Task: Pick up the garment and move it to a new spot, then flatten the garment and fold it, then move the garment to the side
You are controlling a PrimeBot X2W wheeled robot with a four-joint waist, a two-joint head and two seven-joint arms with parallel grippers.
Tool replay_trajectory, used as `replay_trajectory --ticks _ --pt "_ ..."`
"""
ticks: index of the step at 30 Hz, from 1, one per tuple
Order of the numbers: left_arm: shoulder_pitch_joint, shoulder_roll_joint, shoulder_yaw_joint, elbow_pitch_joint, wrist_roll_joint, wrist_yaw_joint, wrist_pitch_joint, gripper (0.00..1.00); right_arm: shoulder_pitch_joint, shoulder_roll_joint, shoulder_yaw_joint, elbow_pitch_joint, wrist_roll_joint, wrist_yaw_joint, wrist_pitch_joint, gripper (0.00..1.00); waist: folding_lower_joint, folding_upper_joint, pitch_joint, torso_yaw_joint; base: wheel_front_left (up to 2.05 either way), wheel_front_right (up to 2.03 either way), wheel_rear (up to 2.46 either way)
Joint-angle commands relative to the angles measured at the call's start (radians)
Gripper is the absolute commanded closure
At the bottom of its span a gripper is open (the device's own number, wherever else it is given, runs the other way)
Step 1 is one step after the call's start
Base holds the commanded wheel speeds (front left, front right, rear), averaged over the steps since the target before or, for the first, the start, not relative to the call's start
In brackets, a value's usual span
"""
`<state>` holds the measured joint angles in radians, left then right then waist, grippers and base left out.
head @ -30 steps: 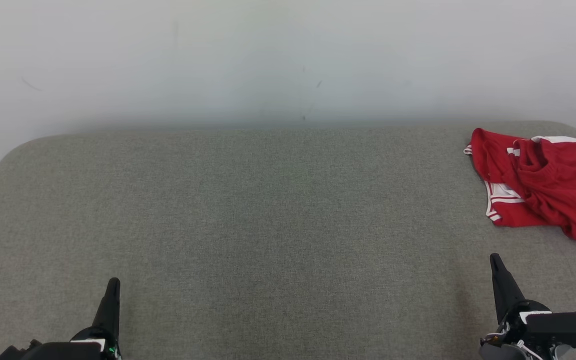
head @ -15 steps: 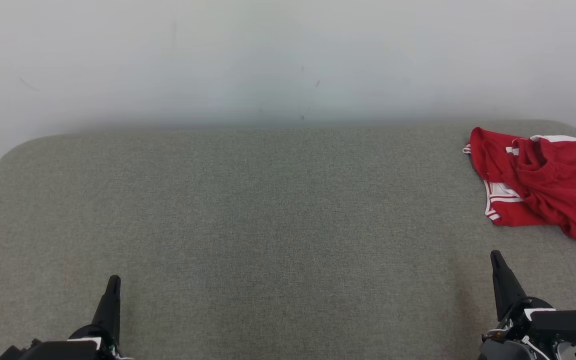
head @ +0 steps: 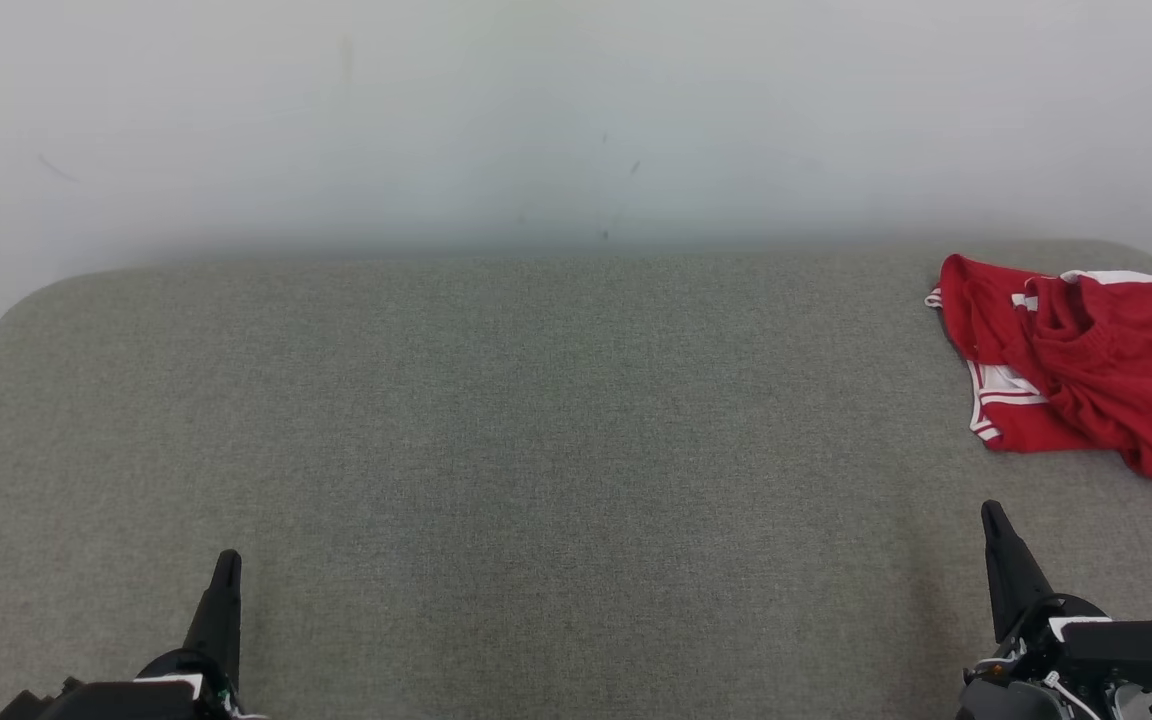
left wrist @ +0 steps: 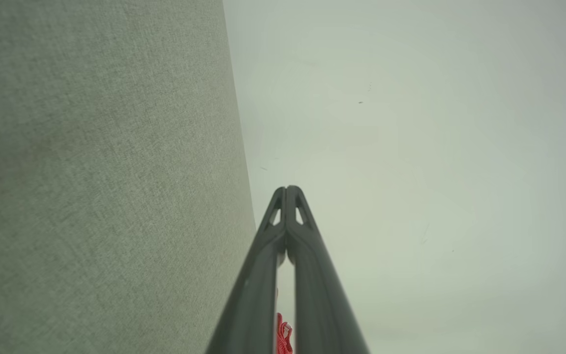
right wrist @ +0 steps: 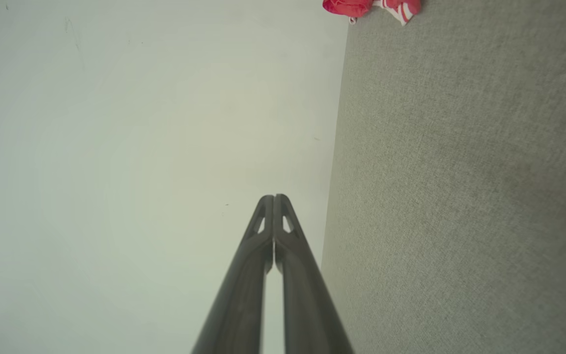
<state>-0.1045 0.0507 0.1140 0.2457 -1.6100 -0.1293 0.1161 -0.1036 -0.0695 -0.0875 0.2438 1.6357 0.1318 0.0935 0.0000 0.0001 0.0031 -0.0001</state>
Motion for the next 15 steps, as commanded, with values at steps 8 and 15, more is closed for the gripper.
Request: replay_trajectory --ticks 8,15 --pt "-0.009 -0.002 0.002 0.0 -0.005 -0.003 0.0 1.0 -0.007 0.003 -0.005 0.001 -0.006 -0.002 0.004 1.0 0.0 -0.0001 0.0 0.0 0.0 0.0 0.0" --pt "-0.009 -0.002 0.002 0.0 -0.005 -0.003 0.0 1.0 -0.007 0.004 -0.007 0.001 -0.008 -0.002 0.006 1.0 0.0 -0.0001 0.0 0.0 0.0 0.0 0.0"
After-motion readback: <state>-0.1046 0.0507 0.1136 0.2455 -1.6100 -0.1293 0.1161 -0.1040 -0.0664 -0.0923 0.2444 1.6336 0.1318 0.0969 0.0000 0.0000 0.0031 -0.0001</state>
